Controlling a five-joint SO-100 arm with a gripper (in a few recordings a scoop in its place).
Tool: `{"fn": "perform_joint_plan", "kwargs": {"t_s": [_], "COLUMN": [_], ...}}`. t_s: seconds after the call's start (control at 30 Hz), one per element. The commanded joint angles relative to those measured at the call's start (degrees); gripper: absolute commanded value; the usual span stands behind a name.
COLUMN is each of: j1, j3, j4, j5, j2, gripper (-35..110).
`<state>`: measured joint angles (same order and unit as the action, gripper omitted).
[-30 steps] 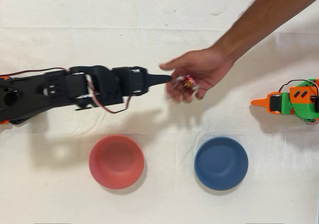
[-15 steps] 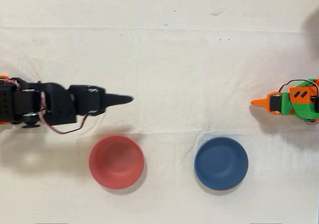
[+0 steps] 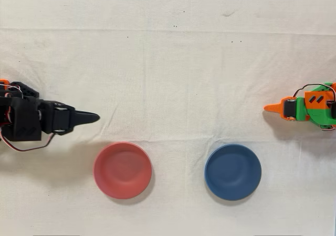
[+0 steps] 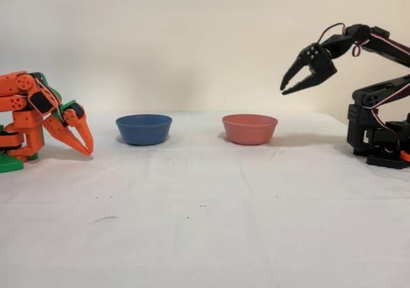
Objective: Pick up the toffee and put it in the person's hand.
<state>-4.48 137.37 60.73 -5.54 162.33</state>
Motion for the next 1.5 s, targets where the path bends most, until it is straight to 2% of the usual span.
{"fn": "perform_joint_plan", "kwargs": {"t_s": [0.0, 0.37, 1.47], "j1": [-1.14, -0.26, 3.25], "j3": [3.96, 16.79, 35.51], "j4": [3.08, 6.06, 3.87], "j5": [0.79, 0.7, -2.2], "j2": [6.5, 19.16, 30.15], "gripper": [0, 0, 0]}}
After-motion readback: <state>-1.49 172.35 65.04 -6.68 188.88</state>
